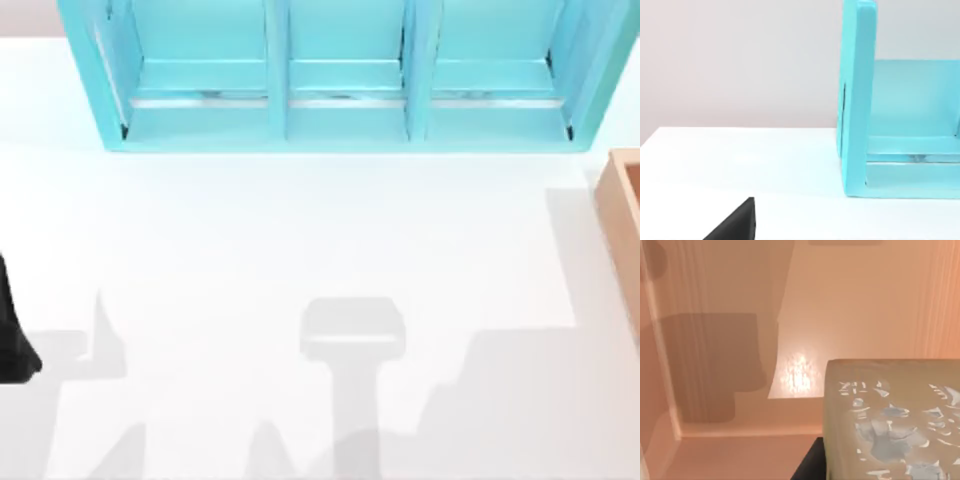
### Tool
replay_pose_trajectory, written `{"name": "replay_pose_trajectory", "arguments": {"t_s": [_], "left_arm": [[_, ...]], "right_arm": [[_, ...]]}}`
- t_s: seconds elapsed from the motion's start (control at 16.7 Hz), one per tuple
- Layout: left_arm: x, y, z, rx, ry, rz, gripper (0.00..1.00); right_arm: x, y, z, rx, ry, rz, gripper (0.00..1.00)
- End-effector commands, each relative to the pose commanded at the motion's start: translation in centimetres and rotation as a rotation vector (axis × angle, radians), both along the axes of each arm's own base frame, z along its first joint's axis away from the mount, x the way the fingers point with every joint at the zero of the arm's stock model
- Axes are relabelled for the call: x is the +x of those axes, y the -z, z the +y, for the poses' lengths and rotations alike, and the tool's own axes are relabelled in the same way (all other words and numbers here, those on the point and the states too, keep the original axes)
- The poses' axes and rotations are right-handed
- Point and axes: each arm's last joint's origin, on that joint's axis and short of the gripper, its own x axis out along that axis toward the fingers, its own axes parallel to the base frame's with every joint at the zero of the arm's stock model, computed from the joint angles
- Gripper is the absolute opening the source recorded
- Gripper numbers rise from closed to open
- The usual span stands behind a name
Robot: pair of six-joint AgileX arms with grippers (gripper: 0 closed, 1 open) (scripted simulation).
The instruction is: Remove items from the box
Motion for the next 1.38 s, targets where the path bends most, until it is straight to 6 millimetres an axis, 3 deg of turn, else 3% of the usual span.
{"name": "replay_pose_trajectory", "arguments": {"t_s": [0.3,0.54,0.72,0.96,1.2,1.38], "left_arm": [[0.0,0.0,0.0,0.000,0.000,0.000,1.00],[0.0,0.0,0.0,0.000,0.000,0.000,1.00],[0.0,0.0,0.0,0.000,0.000,0.000,1.00],[0.0,0.0,0.0,0.000,0.000,0.000,1.00],[0.0,0.0,0.0,0.000,0.000,0.000,1.00],[0.0,0.0,0.0,0.000,0.000,0.000,1.00]], "right_arm": [[0.5,0.2,0.3,0.003,-0.001,0.006,0.00],[4.0,1.0,3.5,0.005,-0.005,0.013,0.00],[7.4,2.2,9.1,0.004,-0.011,0.012,0.00],[10.1,4.5,19.1,0.007,-0.010,0.002,0.00],[9.4,7.5,29.0,0.006,-0.004,0.003,0.00],[8.4,8.9,32.6,0.007,-0.001,0.001,0.00]]}}
